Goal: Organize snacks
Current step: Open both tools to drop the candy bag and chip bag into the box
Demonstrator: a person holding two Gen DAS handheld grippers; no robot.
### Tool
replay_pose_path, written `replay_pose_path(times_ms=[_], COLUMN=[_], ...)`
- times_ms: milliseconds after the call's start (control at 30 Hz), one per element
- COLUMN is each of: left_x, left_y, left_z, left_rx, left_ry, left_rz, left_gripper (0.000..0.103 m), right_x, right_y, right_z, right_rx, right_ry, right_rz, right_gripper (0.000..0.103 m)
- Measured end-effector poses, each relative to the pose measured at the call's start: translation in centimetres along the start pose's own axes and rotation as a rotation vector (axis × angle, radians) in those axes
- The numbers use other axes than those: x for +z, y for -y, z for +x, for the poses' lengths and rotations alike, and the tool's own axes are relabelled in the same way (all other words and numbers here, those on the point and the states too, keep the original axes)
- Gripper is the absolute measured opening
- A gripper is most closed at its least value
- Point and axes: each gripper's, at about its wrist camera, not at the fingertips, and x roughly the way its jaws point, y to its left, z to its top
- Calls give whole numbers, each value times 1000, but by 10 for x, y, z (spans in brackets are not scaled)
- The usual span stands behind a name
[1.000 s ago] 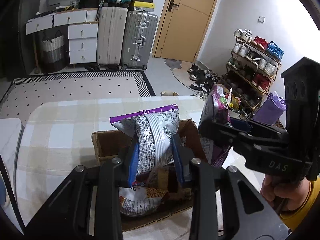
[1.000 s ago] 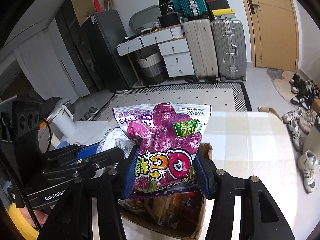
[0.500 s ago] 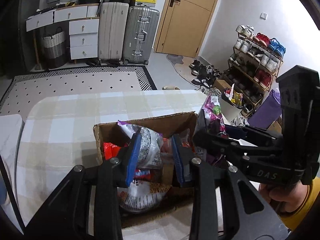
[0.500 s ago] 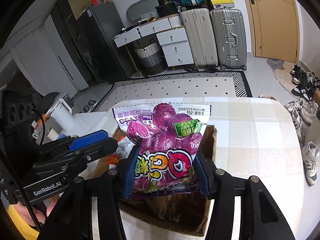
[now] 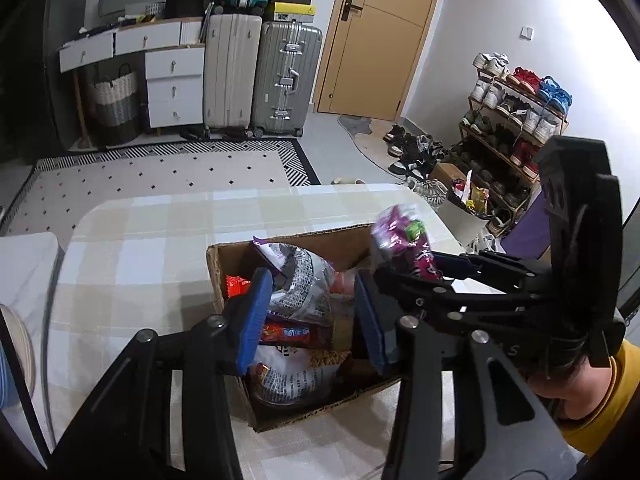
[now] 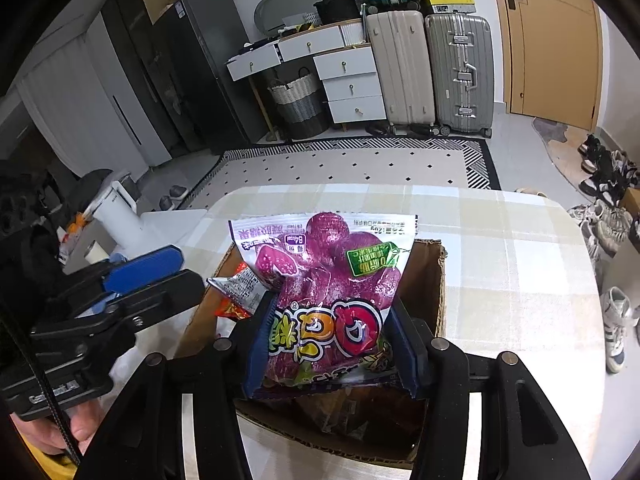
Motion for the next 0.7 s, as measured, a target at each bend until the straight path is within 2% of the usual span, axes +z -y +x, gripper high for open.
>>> replay_pose_path(times_ms=[67, 167, 600, 700], left_x=[-2, -3, -2, -2], left_y=[1, 0, 0, 1], left_z=[-7, -15, -48, -60], left_rx=[1, 1, 43, 53], left_ry=[10, 23, 30, 37], left_rz=[-1, -14, -21, -18], left_gripper=[51, 58, 62, 68], right_x=[-1, -1, -4, -2], right_y=[-3, -3, -14, -16], right_z=[0, -1, -14, -20], right_rx=[-8, -14, -42, -46], right_ry=[3, 7, 45, 55], right_rz=[-10, -11, -31, -24], right_gripper=[52, 52, 55, 55])
